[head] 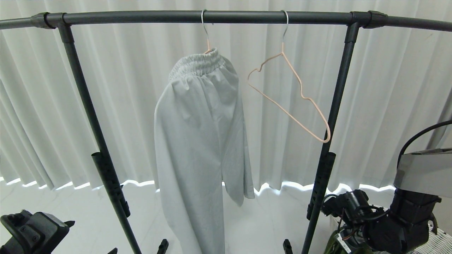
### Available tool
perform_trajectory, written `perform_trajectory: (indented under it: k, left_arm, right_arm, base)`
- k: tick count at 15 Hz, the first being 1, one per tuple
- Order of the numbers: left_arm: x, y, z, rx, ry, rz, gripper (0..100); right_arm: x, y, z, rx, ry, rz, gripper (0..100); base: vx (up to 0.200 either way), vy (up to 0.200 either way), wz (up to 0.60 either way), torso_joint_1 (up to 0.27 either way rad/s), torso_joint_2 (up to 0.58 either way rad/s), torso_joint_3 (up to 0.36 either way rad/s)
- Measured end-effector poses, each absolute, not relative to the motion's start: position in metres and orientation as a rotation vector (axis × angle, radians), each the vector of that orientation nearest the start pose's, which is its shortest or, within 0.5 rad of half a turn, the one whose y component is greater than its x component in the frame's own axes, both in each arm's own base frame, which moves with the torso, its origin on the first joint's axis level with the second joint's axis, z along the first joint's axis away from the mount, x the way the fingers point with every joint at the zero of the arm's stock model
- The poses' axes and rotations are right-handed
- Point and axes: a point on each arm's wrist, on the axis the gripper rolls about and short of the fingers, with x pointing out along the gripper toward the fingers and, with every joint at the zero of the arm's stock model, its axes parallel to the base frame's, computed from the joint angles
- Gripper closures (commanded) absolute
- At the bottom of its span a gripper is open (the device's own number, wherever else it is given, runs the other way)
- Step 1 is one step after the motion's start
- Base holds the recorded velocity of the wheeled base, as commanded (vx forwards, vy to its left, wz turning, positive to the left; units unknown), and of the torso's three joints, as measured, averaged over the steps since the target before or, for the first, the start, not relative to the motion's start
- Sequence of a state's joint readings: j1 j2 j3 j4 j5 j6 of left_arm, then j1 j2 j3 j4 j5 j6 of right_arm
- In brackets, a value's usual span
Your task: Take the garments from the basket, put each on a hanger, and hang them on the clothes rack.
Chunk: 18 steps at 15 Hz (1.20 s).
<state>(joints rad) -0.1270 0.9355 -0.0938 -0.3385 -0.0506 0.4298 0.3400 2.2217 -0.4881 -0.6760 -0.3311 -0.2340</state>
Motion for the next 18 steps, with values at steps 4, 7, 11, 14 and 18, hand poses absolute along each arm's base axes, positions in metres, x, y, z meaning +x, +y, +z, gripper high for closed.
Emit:
perform_trajectory:
  k: [4, 7, 11, 14, 18]
  left_arm:
    - [0.082, -0.012, 0.109, 0.441, 0.469, -0.283, 0]
    - [0.081, -0.012, 0.109, 0.443, 0.468, -0.284, 0]
    - [0.081, -0.012, 0.108, 0.446, 0.466, -0.291, 0]
    - [0.080, -0.015, 0.107, 0.454, 0.465, -0.325, 0]
    - [0.077, -0.016, 0.103, 0.460, 0.472, -0.347, 0]
  right_arm:
    - [0.250, 0.102, -0.006, -0.542, 0.909, 0.157, 100]
    - [0.233, 0.109, 0.020, -0.541, 0.839, 0.195, 100]
    - [0.218, 0.109, 0.059, -0.524, 0.760, 0.208, 100]
    - [0.212, 0.114, 0.093, -0.507, 0.681, 0.229, 100]
    - [0.204, 0.126, 0.140, -0.509, 0.579, 0.235, 100]
  base:
    - [0.000, 0.000, 0.00, 0.000, 0.00, 0.000]
    - [0.000, 0.000, 0.00, 0.000, 0.00, 0.000]
    - [0.000, 0.000, 0.00, 0.000, 0.00, 0.000]
    - [0.000, 0.000, 0.00, 0.000, 0.00, 0.000]
    - [-0.200, 0.000, 0.00, 0.005, 0.00, 0.000]
